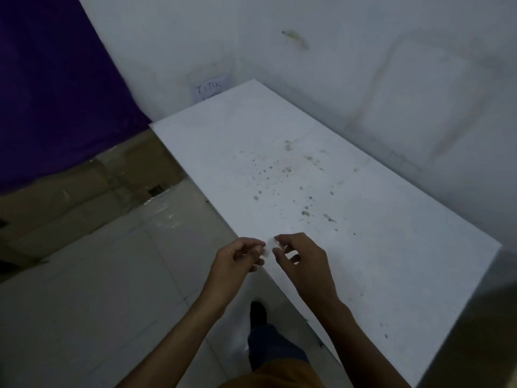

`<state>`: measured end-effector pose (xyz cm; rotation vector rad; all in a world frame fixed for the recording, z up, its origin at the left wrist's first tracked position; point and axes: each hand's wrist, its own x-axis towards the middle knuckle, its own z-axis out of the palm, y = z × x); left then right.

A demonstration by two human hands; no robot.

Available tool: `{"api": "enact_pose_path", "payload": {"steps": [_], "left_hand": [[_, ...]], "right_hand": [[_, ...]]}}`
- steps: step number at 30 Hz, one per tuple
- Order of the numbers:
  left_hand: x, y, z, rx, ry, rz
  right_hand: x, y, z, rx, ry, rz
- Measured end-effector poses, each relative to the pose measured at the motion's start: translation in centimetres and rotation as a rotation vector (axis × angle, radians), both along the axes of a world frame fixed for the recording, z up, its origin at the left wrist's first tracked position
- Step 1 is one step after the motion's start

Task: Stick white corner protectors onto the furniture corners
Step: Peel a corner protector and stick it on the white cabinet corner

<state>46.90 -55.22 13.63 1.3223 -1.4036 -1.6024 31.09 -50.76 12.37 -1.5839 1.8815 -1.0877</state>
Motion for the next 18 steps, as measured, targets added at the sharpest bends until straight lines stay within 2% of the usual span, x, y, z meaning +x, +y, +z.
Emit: {"api": "enact_pose_path", "payload": {"steps": [6, 12, 18], "left_hand": [[-0.7, -7.8, -0.9, -0.060, -0.120, -0.082], [-3.5, -17.9, -1.0, -0.180, -0.270, -0.167], [-5.4, -27.6, -1.0, -0.233, -0.360, -0.187]], "right_hand": [[-1.4, -6.7, -1.4, 0.025, 0.040, 0.073], [-3.0, -16.8, -1.6, 0.056, 0.033, 0.104], [-5.3, -26.2, -1.2, 0.085, 0.154, 0.136]]}}
